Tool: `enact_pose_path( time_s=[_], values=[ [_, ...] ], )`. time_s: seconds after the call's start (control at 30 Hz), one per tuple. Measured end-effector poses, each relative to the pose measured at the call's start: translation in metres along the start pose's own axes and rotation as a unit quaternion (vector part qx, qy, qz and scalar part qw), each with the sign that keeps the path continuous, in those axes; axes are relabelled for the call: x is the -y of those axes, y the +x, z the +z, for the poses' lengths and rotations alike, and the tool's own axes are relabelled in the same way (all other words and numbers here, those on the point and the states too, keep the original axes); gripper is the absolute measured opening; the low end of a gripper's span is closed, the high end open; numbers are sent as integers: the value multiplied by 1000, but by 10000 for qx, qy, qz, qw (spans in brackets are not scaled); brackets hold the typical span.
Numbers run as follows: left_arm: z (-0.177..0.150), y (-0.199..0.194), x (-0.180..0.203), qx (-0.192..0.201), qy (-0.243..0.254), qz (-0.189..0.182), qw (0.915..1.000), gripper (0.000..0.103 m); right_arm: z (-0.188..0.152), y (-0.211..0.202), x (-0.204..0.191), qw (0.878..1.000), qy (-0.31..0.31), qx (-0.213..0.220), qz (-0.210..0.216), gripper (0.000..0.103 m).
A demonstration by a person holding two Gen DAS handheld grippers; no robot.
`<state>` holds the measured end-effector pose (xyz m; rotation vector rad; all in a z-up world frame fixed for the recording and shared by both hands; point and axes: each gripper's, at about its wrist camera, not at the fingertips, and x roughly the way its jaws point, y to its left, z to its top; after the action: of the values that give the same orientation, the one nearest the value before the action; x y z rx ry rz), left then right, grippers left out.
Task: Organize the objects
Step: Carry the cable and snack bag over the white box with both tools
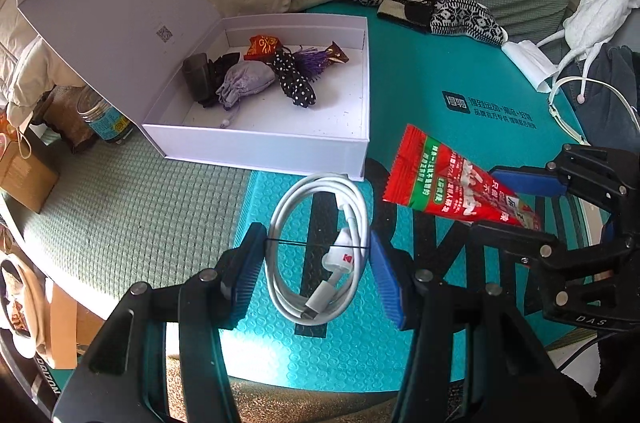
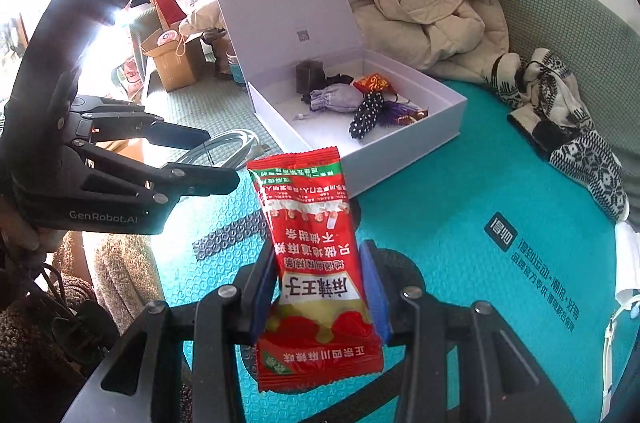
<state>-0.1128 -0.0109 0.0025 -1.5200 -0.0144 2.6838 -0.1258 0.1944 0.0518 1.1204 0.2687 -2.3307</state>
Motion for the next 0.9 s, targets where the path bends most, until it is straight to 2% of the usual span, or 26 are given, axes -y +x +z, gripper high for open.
enact_pose_path(
  time_s=[0.37,0.9],
  values=[
    [43,-22,-9,259,80,121,9996,50,36,-6,16,9995,8,304,-77,41],
    [98,-1,-24,415,36,24,9991,50,76,17,43,9989,-115,417,-201,41]
  ],
)
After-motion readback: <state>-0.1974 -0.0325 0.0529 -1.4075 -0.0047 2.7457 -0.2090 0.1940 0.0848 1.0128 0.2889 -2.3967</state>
